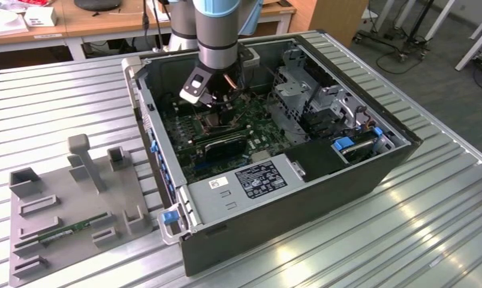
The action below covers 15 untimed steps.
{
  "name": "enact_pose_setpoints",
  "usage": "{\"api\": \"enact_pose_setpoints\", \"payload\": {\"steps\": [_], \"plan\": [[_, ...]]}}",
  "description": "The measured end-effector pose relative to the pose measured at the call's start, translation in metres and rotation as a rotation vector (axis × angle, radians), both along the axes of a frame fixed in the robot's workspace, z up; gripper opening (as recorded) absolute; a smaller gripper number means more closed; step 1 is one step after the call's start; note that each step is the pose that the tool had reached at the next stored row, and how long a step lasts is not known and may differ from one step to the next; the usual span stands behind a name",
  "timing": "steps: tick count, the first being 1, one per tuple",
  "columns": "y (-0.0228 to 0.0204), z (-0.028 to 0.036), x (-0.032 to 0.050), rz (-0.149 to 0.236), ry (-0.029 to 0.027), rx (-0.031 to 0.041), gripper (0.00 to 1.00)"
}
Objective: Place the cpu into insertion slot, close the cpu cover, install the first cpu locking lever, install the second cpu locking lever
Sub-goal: 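Place the cpu into insertion slot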
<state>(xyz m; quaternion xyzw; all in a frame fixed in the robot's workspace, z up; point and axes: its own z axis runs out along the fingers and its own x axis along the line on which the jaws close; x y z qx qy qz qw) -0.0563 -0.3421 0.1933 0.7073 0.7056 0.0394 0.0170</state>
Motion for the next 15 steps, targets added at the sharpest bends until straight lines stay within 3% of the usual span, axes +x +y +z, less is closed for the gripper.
{"api": "enact_pose_setpoints", "payload": {"steps": [6,8,15], "plan": [[-0.0001,0.0011,-0.0003,0.000,-0.0006,-0.0004,0.54],[-0.0001,0.0010,-0.0009,0.000,-0.0058,-0.0006,0.54],[-0.0001,0.0007,-0.0016,0.000,-0.0117,-0.0003,0.54]]}}
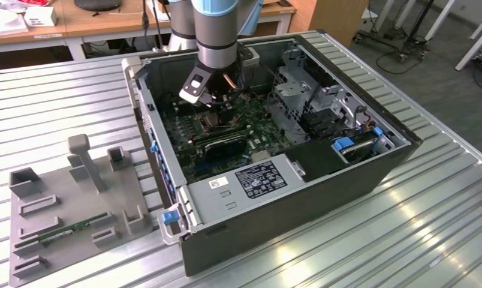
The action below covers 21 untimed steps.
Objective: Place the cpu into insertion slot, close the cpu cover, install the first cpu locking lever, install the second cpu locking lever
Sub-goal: 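Place the cpu into insertion slot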
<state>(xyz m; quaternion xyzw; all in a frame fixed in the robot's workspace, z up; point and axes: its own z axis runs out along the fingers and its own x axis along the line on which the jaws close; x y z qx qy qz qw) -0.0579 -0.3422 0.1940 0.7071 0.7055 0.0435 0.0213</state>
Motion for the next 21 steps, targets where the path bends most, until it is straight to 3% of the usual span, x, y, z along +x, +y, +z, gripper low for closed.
{"api": "enact_pose_setpoints", "payload": {"steps": [21], "plan": [[0.0000,-0.0024,-0.0003,0.000,-0.0014,-0.0002,0.54]]}}
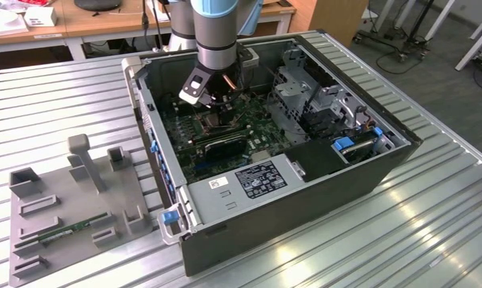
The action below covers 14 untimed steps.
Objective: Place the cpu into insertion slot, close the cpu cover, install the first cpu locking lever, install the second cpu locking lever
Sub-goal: 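Place the cpu into insertion slot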
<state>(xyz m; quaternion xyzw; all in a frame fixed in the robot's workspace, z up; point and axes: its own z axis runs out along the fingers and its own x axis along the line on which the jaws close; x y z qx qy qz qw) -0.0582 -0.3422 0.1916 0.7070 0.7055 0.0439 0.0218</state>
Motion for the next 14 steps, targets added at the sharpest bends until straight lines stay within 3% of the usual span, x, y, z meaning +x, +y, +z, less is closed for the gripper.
{"api": "enact_pose_setpoints", "payload": {"steps": [14], "plan": [[0.0000,-0.0006,0.0000,0.000,0.0001,-0.0001,0.54]]}}
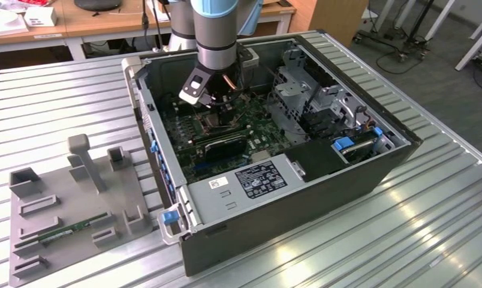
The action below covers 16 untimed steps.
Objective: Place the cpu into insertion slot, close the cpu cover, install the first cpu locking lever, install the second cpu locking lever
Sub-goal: 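Place the cpu into insertion slot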
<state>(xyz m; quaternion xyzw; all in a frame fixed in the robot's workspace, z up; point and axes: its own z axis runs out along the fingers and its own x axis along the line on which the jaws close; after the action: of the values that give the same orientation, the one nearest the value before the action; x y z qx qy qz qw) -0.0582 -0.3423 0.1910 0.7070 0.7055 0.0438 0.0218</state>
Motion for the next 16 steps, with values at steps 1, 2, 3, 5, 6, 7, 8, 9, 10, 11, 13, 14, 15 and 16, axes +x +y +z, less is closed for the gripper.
{"api": "enact_pose_setpoints", "payload": {"steps": [1,2,3,5,6,7,8,9,10,11,13,14,15,16], "plan": [[0.0000,-0.0001,0.0000,0.000,0.0000,0.0000,0.54],[0.0000,-0.0001,0.0000,0.000,0.0000,0.0001,0.54],[0.0000,-0.0001,0.0000,0.000,-0.0001,0.0002,0.54],[0.0000,-0.0001,0.0000,0.000,-0.0001,0.0001,0.54],[0.0000,-0.0002,0.0000,0.000,-0.0001,0.0001,0.54],[0.0001,-0.0004,0.0001,0.000,-0.0007,0.0009,0.55],[0.0003,-0.0008,0.0003,0.000,-0.0015,0.0018,0.55],[0.0003,-0.0008,0.0002,0.000,-0.0011,0.0015,0.55],[0.0002,-0.0006,0.0002,0.000,-0.0007,0.0010,0.61],[0.0000,-0.0003,0.0001,0.000,-0.0002,0.0003,0.61],[0.0000,-0.0003,0.0000,0.000,-0.0002,0.0002,0.61],[0.0000,-0.0003,0.0000,0.000,-0.0001,0.0002,0.61],[0.0000,-0.0003,0.0000,0.000,-0.0002,0.0002,0.61],[0.0001,-0.0001,0.0001,0.000,-0.0002,0.0003,0.61]]}}
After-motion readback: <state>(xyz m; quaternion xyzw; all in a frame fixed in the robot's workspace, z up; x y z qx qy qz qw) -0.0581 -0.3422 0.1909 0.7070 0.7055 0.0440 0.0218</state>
